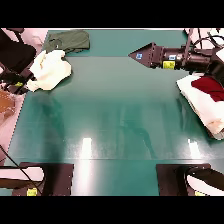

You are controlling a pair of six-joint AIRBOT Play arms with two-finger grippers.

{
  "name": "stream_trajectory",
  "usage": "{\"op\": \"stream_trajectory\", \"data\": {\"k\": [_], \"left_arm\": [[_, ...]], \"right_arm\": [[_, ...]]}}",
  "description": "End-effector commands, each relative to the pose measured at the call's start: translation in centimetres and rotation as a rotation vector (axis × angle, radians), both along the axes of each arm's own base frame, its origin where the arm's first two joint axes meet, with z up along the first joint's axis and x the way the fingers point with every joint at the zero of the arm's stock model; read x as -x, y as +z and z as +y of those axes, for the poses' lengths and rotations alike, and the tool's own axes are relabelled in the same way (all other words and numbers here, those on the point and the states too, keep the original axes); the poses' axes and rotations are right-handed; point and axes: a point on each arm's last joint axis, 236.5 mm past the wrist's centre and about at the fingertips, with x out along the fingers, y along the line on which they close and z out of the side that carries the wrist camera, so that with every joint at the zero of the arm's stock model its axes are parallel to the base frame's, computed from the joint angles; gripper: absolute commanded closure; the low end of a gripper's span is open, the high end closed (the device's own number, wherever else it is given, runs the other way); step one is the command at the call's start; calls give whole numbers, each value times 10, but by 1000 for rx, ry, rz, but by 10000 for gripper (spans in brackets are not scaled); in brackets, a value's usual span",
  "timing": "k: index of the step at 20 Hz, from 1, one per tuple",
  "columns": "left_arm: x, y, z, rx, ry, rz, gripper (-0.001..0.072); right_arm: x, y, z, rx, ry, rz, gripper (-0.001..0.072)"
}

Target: Fold the shirts.

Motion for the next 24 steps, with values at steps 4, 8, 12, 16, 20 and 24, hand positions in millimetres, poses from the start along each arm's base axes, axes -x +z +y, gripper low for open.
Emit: {"op": "stream_trajectory", "data": {"k": [4, 8, 12, 16, 20, 24], "left_arm": [[-61, -42, -10, 119, -32, -183, -10], [-85, -22, -12, 17, -102, -285, 688], [-95, 11, -114, 240, -319, -333, 689], [-59, 98, -302, 419, -772, -462, 689], [46, 131, -472, 482, -1121, -418, 689], [168, 79, -575, 400, -1412, -207, 689]], "right_arm": [[14, 2, 23, -3, 47, -14, 131], [24, 3, 36, -6, 76, -15, 132], [11, 6, 28, -14, 25, -30, 133], [-12, 15, -13, -22, -77, -38, 133], [-10, 45, -74, -6, -181, -107, 133], [-2, 40, -135, 51, -276, -40, 137]]}}
